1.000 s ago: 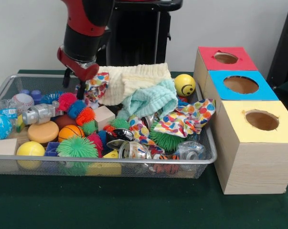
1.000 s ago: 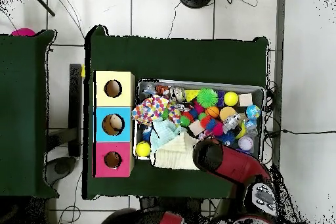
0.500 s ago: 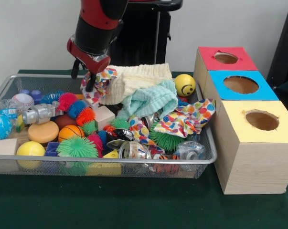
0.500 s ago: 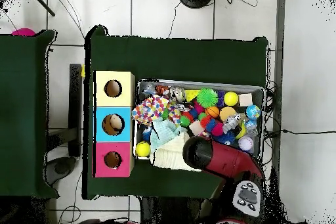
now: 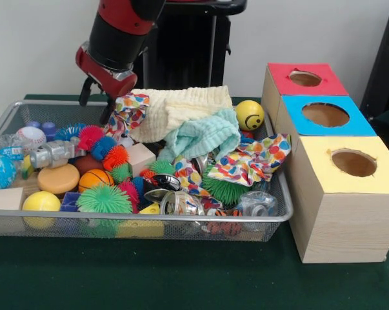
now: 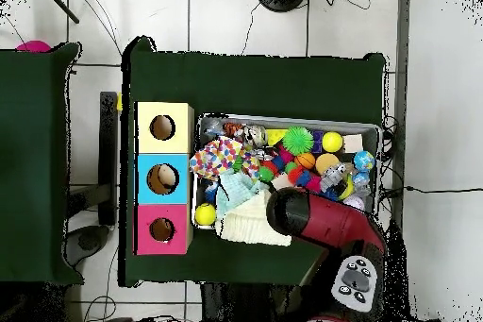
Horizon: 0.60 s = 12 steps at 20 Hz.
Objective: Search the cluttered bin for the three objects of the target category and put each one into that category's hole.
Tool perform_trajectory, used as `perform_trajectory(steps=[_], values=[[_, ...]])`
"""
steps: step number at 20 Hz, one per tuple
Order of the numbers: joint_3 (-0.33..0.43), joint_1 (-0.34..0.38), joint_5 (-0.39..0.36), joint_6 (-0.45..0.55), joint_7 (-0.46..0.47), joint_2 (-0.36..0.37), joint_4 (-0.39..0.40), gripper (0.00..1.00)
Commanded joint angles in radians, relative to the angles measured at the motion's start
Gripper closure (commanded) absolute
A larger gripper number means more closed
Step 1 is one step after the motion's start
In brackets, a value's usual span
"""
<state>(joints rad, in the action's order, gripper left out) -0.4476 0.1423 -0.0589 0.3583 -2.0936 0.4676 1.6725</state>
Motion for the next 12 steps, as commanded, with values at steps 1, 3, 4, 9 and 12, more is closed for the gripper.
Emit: perform_trajectory(steps=[1, 3, 4, 9, 12], values=[[-0.008, -0.045, -0.051, 0.082, -0.035, -0.011, -0.152, 0.00], [-0.017, -0.057, -0.039, 0.126, -0.045, -0.010, -0.165, 0.00], [-0.024, -0.066, -0.034, 0.148, -0.051, -0.011, -0.175, 0.00], [-0.049, -0.103, 0.001, 0.213, -0.098, -0.011, -0.174, 0.00], [0.011, -0.076, 0.090, 0.256, -0.176, 0.004, -0.096, 0.00]])
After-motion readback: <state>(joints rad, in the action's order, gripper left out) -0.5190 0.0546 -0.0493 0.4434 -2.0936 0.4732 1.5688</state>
